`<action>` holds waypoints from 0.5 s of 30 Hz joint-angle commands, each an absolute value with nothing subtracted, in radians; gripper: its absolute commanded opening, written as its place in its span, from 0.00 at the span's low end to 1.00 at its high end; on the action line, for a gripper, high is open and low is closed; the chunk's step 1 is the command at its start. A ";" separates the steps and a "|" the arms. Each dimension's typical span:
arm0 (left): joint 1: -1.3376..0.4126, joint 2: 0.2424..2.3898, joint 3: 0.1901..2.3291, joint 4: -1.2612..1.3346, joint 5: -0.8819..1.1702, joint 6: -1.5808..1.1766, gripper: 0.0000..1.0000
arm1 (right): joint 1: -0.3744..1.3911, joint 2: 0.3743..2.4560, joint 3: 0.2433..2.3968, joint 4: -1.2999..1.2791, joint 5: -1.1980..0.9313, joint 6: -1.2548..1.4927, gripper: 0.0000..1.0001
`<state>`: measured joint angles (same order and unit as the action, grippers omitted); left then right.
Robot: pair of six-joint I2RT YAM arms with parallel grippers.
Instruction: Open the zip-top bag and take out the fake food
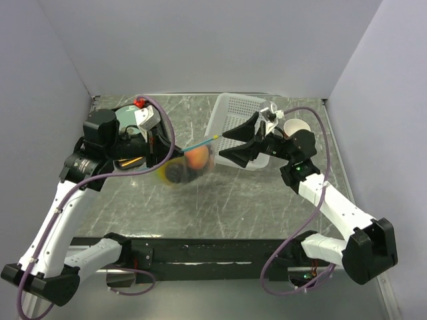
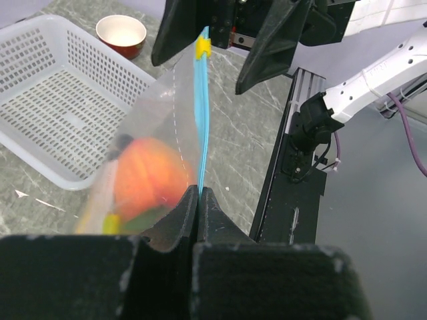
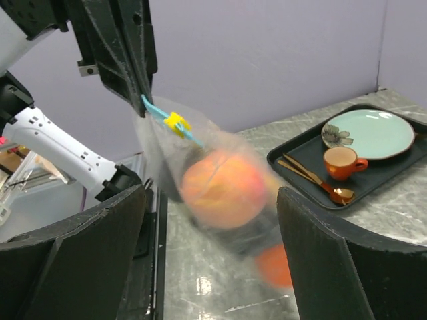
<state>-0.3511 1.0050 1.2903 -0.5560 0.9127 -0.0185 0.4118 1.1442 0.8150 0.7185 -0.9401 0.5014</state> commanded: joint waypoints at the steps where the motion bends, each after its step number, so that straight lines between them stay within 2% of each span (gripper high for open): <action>1: -0.351 1.003 1.374 -0.520 0.968 -0.011 0.01 | 0.411 1.140 0.914 0.733 -0.911 0.437 0.86; 15: -0.351 1.009 1.394 -0.512 1.012 -0.011 0.01 | 0.448 1.222 0.959 0.833 -1.026 0.514 0.87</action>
<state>-0.3515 1.0126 1.3315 -0.5655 0.9646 -0.0185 0.4267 1.1999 0.9169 0.7406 -0.9802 0.4820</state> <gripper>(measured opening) 0.024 0.870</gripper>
